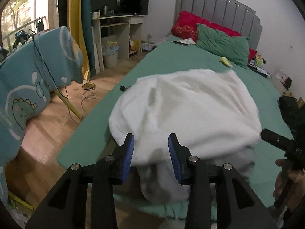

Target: Fold large clothes

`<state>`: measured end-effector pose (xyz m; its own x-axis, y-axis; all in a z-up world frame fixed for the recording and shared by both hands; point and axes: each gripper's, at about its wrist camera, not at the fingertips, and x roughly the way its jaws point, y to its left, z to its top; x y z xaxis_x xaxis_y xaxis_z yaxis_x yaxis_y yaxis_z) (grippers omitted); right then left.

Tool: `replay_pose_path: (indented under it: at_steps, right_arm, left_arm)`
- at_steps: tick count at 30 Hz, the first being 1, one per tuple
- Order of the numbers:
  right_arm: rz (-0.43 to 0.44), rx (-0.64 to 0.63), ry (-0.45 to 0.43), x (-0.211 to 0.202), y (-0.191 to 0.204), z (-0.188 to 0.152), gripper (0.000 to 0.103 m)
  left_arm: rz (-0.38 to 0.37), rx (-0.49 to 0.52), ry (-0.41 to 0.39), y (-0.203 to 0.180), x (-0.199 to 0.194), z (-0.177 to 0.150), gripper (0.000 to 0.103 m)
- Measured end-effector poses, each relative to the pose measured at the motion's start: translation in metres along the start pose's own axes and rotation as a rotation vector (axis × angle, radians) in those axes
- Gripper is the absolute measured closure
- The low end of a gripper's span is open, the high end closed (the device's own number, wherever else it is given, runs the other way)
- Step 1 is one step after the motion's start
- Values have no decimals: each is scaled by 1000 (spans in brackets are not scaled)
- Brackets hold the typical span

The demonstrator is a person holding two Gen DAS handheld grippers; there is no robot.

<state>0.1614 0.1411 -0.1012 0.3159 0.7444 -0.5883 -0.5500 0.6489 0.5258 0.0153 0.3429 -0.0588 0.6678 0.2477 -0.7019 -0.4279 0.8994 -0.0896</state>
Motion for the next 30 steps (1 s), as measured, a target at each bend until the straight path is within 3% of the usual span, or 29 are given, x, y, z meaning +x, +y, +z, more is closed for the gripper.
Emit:
replay_pose_path:
  at_steps: [18,26,30]
  right_arm:
    - [-108,26,14,-88,-38,-45,5]
    - [-185,7,-21,-153,-59,-64,5]
    - [-236,-19,-50,-188,-69,-70,5]
  left_arm:
    - [-154,-8,-76,-94,-70,-46,63]
    - [-201,31,-126,-148,-98,-70,54]
    - [-244,62,-133,-179,-112,-77,45]
